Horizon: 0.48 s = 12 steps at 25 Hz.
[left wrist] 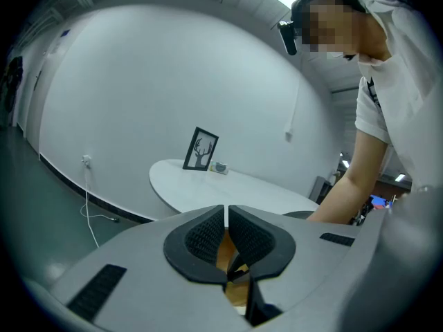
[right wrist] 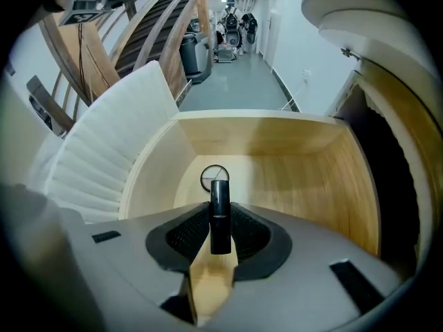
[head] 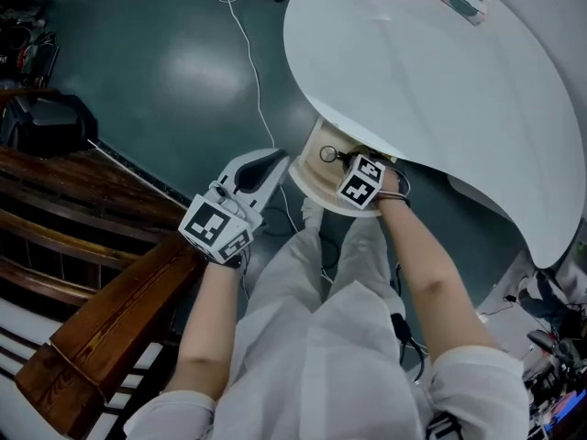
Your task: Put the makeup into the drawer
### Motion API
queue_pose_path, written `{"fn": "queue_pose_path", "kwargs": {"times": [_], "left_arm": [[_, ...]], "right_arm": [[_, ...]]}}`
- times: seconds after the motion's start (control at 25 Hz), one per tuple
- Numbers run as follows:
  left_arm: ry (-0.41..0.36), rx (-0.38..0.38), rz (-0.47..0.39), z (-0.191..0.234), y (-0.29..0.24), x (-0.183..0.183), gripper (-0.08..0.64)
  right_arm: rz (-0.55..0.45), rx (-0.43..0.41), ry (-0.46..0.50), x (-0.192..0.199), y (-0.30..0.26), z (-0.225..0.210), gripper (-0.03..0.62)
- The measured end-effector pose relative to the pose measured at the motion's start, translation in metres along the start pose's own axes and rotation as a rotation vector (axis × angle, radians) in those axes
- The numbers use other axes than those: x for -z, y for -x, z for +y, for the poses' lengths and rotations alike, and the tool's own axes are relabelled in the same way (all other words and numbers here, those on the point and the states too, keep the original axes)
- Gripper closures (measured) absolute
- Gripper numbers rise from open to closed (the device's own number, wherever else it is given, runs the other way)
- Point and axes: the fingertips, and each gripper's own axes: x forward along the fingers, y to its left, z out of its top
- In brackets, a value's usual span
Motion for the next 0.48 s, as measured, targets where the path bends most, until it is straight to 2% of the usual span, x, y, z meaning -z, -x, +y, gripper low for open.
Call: {"fn": "queue_pose_path", "kwargs": {"times": [0.48], "left_arm": [[0.027,0.020,0.008,-0.001,-0.022,0.013,0.535]], "right_arm": [[0.048,-0.021,0.167,0.011,-0.029,-0.004,0.508]]}}
